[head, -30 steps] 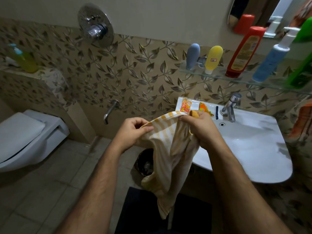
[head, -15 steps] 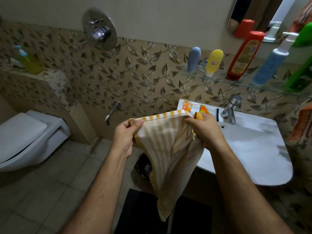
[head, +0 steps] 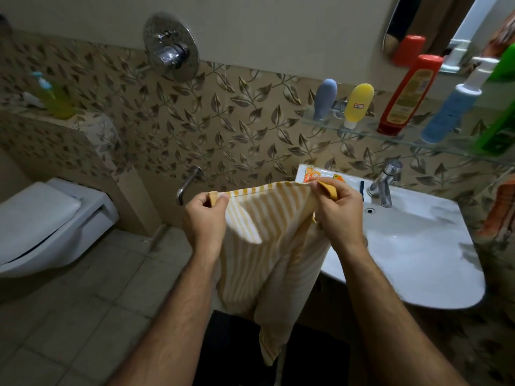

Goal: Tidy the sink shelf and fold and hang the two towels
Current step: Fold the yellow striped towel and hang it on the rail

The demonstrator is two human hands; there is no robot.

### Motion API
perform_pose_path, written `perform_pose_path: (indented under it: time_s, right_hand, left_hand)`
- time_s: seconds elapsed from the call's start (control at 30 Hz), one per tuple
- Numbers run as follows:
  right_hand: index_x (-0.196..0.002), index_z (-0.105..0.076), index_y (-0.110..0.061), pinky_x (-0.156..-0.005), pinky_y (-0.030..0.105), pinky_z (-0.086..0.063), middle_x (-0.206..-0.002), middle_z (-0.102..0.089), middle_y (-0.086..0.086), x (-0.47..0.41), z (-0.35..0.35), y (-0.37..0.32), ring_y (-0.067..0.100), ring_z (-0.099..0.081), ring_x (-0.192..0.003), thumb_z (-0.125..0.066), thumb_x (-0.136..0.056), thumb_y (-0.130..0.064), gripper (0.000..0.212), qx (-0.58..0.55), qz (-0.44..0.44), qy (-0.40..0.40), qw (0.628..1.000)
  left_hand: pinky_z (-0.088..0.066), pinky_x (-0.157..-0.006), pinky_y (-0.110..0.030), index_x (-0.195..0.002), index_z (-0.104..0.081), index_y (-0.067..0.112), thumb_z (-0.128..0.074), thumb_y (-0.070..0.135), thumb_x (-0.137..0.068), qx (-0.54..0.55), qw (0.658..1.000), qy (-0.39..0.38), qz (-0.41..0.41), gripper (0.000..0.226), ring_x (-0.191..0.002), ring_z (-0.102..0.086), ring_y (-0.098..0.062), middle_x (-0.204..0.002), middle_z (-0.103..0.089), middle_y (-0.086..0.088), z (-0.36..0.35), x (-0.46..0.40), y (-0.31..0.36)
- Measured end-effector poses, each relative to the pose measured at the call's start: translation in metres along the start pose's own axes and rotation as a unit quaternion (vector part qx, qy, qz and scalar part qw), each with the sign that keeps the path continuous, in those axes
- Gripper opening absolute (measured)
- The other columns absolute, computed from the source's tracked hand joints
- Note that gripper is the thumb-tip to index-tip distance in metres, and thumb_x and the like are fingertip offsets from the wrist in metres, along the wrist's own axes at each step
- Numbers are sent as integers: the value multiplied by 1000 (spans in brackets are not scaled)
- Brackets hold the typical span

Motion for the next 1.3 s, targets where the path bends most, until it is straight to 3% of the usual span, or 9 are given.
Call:
perform_pose_path:
  time_s: [0.13,0.23,0.33,0.5,0.73,0.87,0.97,1.13,1.3]
  right_hand:
    - [-97,-76,-13,-84,28,-56,-89,-72,-9,-4,16,0,-2,-66,-85,-69,-89,-13,10,4,11,57,998]
    - [-89,-75,-20,-72,22,-56,-79,-71,-10,-2,6,-4,-3,-64,-70,-72,-86,-11,10,5,8,4,1000]
    - [-83,-74,-7,-55,18,-49,-68,-66,-1,2,-8,-6,0,-57,-55,-73,-85,-7,2,3,11,-27,1000]
    - [-82,-74,-13,-69,23,-52,-73,-70,-2,8,-21,-1,7,-62,-72,-73,-84,-7,7,7,10,-81,997]
    - [-86,-75,-19,-72,19,-50,-79,-71,-9,16,-30,-2,0,-63,-78,-70,-87,-6,13,24,8,-194,981]
    - [-92,-74,-6,-73,21,-51,-84,-70,3,18,-29,-5,7,-63,-81,-66,-89,-4,8,23,4,-241,970]
    - [-87,-73,-11,-68,18,-49,-80,-68,-2,16,-26,-3,3,-60,-75,-66,-87,-1,12,52,1,-223,973]
    - [-80,-63,-17,-59,28,-52,-74,-63,0,6,-3,18,10,-60,-67,-59,-79,-5,12,178,-68,-112,975]
    - [-85,-66,-7,-63,39,-53,-73,-66,6,15,-5,30,20,-62,-67,-60,-80,-9,7,194,-157,-243,937]
  left_hand:
    - [-47,-59,-35,-71,-67,9,-73,26,-76,17,999,12,25,19,-56,-48,-14,-56,-57,6,13,-16,-11]
    - [-41,-54,-26,-67,-66,14,-75,21,-78,30,999,-17,11,16,-56,-47,-9,-55,-57,10,6,-6,2]
    - [-49,-60,-26,-71,-72,25,-77,23,-77,72,995,-66,-4,9,-61,-58,-8,-62,-68,8,-10,10,11]
    - [-57,-76,-39,-77,-77,30,-77,28,-77,122,983,-137,-12,2,-74,-69,-13,-75,-75,4,-26,26,15]
    - [-54,-83,-20,-128,-63,26,-78,12,-79,52,958,-265,-101,53,-88,-67,-4,-97,-73,9,-36,42,34]
    - [-54,-91,-28,-118,-70,21,-74,8,-82,6,917,-377,-128,39,-95,-68,-10,-99,-74,2,-42,47,49]
    - [-55,-79,-30,-91,-77,16,-76,14,-81,-17,936,-331,-119,11,-84,-69,-13,-85,-74,0,-39,47,55]
    - [-42,-60,-15,-84,-77,20,-78,21,-79,-49,937,-294,-180,5,-60,-55,4,-67,-66,13,-25,42,80]
    - [-40,-59,-10,-82,-76,24,-76,17,-80,-61,950,-249,-176,7,-66,-58,3,-70,-67,14,-16,30,90]
Point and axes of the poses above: each hand's wrist, its own x-axis away from the middle knuckle, its own z-axis out of the back of the hand, y = z × x, the point moved 5 cm from there along -x, towards the middle knuckle
